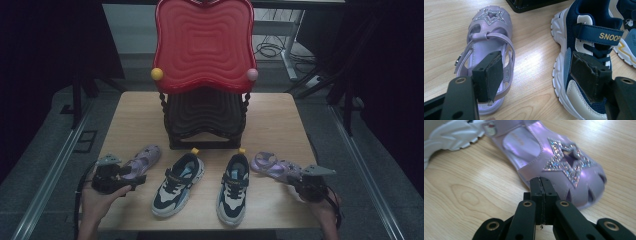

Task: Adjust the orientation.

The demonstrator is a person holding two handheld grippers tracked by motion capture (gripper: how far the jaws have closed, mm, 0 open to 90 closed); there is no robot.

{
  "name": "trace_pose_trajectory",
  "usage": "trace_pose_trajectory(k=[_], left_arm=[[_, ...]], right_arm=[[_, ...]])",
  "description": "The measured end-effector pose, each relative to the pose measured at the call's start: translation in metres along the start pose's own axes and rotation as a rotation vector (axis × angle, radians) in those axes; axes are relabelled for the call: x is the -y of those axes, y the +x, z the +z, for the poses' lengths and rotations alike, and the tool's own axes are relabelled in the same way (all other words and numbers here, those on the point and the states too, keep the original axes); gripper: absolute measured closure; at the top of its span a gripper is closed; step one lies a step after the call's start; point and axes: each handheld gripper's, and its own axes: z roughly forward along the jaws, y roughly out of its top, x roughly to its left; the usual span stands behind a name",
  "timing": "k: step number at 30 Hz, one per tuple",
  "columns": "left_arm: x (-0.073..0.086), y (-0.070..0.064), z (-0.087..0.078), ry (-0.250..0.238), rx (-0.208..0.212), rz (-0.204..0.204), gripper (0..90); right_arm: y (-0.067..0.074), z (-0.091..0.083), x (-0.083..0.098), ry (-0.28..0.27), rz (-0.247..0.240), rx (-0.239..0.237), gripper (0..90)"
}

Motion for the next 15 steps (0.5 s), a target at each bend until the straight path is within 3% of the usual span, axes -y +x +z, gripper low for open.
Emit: trace_pose_trajectory(k=[7, 15], left_arm=[[0.001, 0.002, -0.003, -0.006, -0.006, -0.005, 26.7], [0.001, 0.003, -0.005, -0.007, -0.012, -0.011, 26.7]], right_arm=[[-0.009, 0.001, 0.003, -0.009, 0.028, 0.026, 89.4], [-0.017, 0.004, 0.003, -0.024, 0.039, 0.02, 89.4]])
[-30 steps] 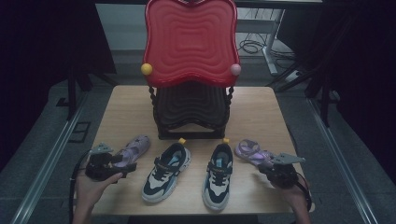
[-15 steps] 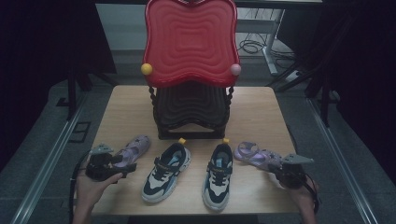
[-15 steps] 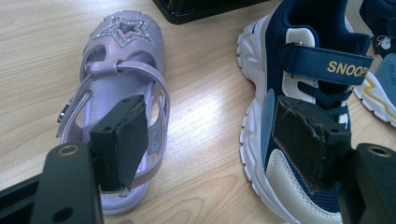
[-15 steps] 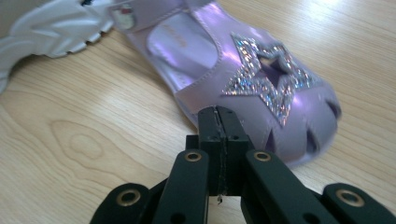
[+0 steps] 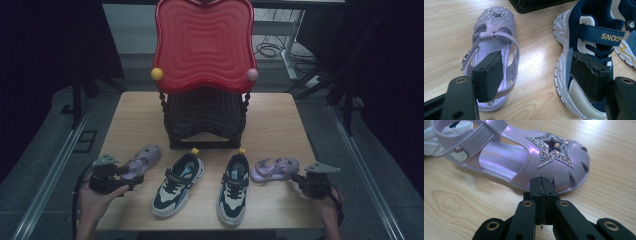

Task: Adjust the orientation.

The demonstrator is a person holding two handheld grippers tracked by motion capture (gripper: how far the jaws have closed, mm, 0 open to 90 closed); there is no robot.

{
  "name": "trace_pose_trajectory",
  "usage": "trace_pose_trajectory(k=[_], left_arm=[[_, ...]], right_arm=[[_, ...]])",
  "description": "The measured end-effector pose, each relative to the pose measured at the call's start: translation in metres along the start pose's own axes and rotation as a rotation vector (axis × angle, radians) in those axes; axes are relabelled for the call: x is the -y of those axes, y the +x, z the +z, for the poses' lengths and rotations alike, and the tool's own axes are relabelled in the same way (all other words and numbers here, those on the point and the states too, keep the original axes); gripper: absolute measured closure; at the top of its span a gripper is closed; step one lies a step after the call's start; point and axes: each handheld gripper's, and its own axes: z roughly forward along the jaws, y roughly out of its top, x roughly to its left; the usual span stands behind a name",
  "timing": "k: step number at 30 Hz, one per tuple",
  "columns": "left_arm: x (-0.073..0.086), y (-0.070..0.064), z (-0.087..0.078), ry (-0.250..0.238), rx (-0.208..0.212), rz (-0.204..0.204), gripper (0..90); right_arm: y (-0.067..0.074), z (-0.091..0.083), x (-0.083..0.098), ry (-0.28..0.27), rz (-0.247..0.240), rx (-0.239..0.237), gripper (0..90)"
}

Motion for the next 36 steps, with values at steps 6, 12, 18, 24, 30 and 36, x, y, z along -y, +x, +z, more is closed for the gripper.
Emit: trace_pose_trajectory(k=[6, 12, 18, 24, 30, 36], left_arm=[[0.001, 0.001, 0.001, 0.004, -0.003, -0.008, 26.8], [0.001, 0.002, 0.003, 0.012, -0.002, -0.009, 26.9], [0.0, 0.002, 0.004, 0.015, 0.0, -0.012, 27.0], [0.0, 0.002, 0.003, 0.014, 0.0, -0.014, 27.1], [0.001, 0.005, 0.003, 0.013, -0.003, -0.015, 27.7], [0.001, 0.005, 0.002, 0.008, -0.004, -0.018, 27.8]], right_arm=[[-0.009, 0.005, -0.004, -0.002, 0.008, 0.005, 89.4], [-0.015, 0.011, -0.009, 0.003, 0.009, 0.002, 89.4], [-0.021, 0.019, -0.019, 0.02, 0.006, -0.01, 89.4], [-0.023, 0.025, -0.029, 0.042, -0.01, -0.019, 89.4], [-0.033, 0.035, -0.042, 0.08, 0.001, -0.08, 89.3], [-0.038, 0.043, -0.052, 0.11, -0.015, -0.111, 89.3]])
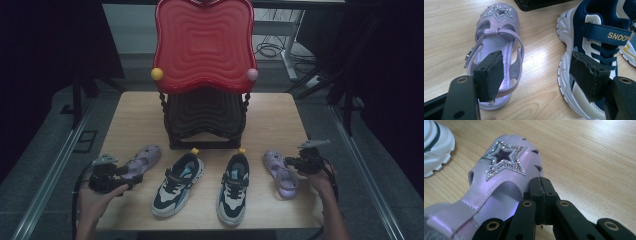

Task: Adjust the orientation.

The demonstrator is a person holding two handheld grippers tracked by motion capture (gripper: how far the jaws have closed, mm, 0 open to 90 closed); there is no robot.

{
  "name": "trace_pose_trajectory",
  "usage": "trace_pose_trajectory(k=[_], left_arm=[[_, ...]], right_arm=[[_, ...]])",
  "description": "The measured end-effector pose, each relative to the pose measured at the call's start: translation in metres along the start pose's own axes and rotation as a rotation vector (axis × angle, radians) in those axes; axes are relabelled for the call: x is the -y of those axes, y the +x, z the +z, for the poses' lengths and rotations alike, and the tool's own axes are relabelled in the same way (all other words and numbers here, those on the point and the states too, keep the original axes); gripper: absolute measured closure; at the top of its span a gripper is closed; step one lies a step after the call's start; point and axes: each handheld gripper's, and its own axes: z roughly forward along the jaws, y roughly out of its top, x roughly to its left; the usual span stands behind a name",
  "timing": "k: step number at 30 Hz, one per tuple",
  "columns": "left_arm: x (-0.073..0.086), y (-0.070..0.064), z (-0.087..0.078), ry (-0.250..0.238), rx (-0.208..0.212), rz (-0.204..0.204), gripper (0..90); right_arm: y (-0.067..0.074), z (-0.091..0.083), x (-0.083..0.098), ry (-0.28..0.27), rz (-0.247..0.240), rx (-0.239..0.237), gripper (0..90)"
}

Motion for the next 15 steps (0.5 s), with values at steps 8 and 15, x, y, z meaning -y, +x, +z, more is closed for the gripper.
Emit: trace_pose_trajectory(k=[8, 15], left_arm=[[0.0002, 0.001, -0.0022, -0.011, -0.005, -0.002, 28.0], [0.0002, 0.0009, -0.0021, -0.01, -0.004, -0.003, 28.1]], right_arm=[[-0.0046, 0.0037, -0.0053, 0.001, -0.022, -0.038, 89.3], [-0.0081, 0.0074, -0.0091, 0.008, -0.044, -0.061, 89.3]])
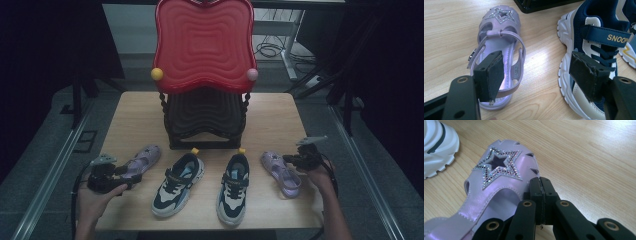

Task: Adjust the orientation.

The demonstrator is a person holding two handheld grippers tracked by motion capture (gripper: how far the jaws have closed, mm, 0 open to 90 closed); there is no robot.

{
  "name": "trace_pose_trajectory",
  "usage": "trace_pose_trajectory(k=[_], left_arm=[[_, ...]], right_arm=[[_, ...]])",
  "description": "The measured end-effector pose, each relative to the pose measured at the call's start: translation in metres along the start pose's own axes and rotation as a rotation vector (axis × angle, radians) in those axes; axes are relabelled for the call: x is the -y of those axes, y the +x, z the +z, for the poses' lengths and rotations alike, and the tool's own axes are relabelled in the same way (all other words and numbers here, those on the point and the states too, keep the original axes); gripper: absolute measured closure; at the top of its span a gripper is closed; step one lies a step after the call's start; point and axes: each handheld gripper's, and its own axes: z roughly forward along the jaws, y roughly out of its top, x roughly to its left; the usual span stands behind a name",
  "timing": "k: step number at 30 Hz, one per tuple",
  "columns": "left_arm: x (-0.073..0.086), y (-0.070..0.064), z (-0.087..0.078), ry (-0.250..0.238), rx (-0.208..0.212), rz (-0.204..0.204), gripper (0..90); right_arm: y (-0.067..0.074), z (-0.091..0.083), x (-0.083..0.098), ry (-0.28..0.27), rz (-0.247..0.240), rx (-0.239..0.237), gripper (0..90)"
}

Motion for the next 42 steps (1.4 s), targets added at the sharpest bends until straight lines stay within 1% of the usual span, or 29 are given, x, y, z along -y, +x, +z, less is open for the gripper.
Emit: trace_pose_trajectory(k=[1, 5, 11, 13, 14, 15, 17, 18, 19, 23, 24, 26, 27, 29, 30, 31, 32, 34, 35, 37, 38, 39, 41, 42], left_arm=[[0.0, 0.0, 0.0, -0.001, -0.001, 0.0, 28.1], [0.0, 0.0, -0.001, -0.005, -0.002, -0.001, 28.1], [0.001, 0.001, -0.003, -0.009, -0.005, -0.003, 28.2], [0.001, 0.002, -0.005, -0.015, -0.008, -0.004, 28.5], [0.001, 0.002, -0.005, -0.015, -0.008, -0.004, 28.6], [0.001, 0.002, -0.005, -0.018, -0.008, -0.004, 28.6], [0.0, 0.001, -0.005, -0.021, -0.01, -0.003, 28.7], [0.0, 0.001, -0.005, -0.021, -0.01, -0.003, 28.7], [0.0, 0.0, -0.006, -0.024, -0.009, -0.002, 28.7], [0.0, 0.0, -0.009, -0.035, -0.007, -0.003, 28.8], [0.0, 0.0, -0.009, -0.035, -0.007, -0.003, 28.8], [0.0, 0.0, -0.011, -0.044, -0.006, -0.001, 28.8], [0.0, 0.0, -0.012, -0.049, -0.008, 0.0, 29.3], [0.0, 0.0, -0.013, -0.055, -0.005, 0.002, 29.3], [0.0, -0.001, -0.013, -0.056, -0.003, 0.003, 29.3], [0.0, -0.001, -0.014, -0.057, -0.002, 0.005, 29.3], [0.0, -0.001, -0.014, -0.06, -0.004, 0.005, 29.3], [0.0, -0.001, -0.015, -0.064, -0.006, 0.003, 29.3], [0.0, 0.0, -0.016, -0.067, -0.007, 0.004, 29.3], [0.001, 0.0, -0.016, -0.068, -0.011, 0.003, 29.3], [0.001, 0.0, -0.016, -0.068, -0.011, 0.003, 29.3], [0.001, 0.0, -0.016, -0.07, -0.014, 0.001, 29.3], [0.001, 0.0, -0.017, -0.071, -0.016, 0.003, 29.3], [0.001, 0.0, -0.017, -0.071, -0.016, 0.003, 29.4]], right_arm=[[0.0, 0.002, -0.002, 0.005, -0.012, -0.002, 89.3], [-0.001, 0.004, -0.006, 0.008, -0.024, -0.015, 89.3], [-0.002, 0.005, -0.008, 0.001, -0.026, -0.018, 89.3], [-0.002, -0.002, -0.007, -0.02, -0.013, -0.006, 89.2], [-0.002, -0.002, -0.007, -0.02, -0.013, -0.006, 89.2], [-0.001, -0.012, -0.007, -0.058, -0.004, 0.005, 89.2], [0.001, -0.021, -0.007, -0.092, 0.002, 0.014, 89.1], [0.001, -0.021, -0.007, -0.092, 0.002, 0.014, 89.1], [0.006, -0.032, -0.006, -0.144, 0.011, 0.015, 89.2], [0.018, -0.046, -0.004, -0.189, 0.002, 0.013, 89.2], [0.018, -0.046, -0.004, -0.189, 0.002, 0.013, 89.2], [0.027, -0.054, -0.002, -0.223, 0.005, 0.012, 89.2], [0.034, -0.06, 0.002, -0.243, 0.007, 0.019, 89.2], [0.04, -0.064, 0.006, -0.262, 0.014, 0.017, 89.1], [0.04, -0.064, 0.006, -0.262, 0.014, 0.017, 89.1], [0.047, -0.067, 0.009, -0.276, 0.018, 0.02, 89.1], [0.047, -0.067, 0.009, -0.276, 0.018, 0.02, 89.1], [0.053, -0.07, 0.012, -0.288, 0.017, 0.019, 88.8], [0.059, -0.072, 0.016, -0.308, 0.017, 0.021, 88.4], [0.065, -0.073, 0.02, -0.326, 0.012, 0.016, 88.0], [0.065, -0.073, 0.02, -0.326, 0.012, 0.016, 88.0], [0.071, -0.072, 0.025, -0.343, 0.011, 0.004, 86.5], [0.074, -0.069, 0.028, -0.324, -0.001, -0.005, 81.4], [0.074, -0.069, 0.028, -0.324, -0.001, -0.005, 81.4]])
